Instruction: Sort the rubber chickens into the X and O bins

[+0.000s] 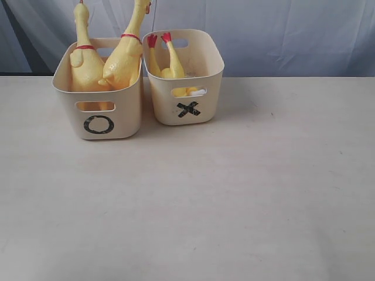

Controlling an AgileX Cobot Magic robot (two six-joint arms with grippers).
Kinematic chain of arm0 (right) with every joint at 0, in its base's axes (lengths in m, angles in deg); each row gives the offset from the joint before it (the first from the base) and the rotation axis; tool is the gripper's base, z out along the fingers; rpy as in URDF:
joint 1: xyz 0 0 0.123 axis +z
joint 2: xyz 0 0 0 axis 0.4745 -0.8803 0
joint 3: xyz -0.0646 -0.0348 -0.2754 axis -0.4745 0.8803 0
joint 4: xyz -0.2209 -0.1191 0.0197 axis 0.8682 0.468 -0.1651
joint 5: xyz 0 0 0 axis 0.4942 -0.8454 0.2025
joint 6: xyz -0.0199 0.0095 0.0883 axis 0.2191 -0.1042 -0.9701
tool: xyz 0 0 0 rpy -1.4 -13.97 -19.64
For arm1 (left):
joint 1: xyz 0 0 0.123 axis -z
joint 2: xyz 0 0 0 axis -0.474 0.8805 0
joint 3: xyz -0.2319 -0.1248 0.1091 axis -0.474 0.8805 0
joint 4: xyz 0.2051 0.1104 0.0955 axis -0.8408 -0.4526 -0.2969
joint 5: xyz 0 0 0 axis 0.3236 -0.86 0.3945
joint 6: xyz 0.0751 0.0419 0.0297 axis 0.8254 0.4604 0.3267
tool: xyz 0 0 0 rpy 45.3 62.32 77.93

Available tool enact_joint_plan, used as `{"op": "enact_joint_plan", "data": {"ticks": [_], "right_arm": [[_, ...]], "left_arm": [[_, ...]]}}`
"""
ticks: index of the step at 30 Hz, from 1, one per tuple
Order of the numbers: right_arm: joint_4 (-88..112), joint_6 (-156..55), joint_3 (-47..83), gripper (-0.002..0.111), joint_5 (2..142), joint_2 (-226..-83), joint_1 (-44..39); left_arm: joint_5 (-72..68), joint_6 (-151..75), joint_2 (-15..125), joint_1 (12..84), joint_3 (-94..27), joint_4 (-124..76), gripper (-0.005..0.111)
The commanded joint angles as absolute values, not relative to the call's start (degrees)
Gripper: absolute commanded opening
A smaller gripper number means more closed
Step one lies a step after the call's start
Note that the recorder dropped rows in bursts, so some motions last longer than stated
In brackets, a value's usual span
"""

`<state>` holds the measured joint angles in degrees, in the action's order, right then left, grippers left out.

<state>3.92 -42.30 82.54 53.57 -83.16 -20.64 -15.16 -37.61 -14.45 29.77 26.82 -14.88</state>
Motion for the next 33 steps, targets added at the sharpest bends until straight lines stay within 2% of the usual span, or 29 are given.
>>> {"op": "enact_joint_plan", "data": {"ticks": [1, 33], "right_arm": [[3.7, -41.9, 82.6, 0.000, 53.8, -82.9, -20.9], [3.4, -41.9, 82.6, 0.000, 53.7, -82.9, -20.9]], "left_arm": [[-15.1, -38.0, -14.7, 30.2, 27.0, -15.1, 0.000], [-15.1, -38.0, -14.7, 32.4, 27.0, -15.1, 0.000]]}}
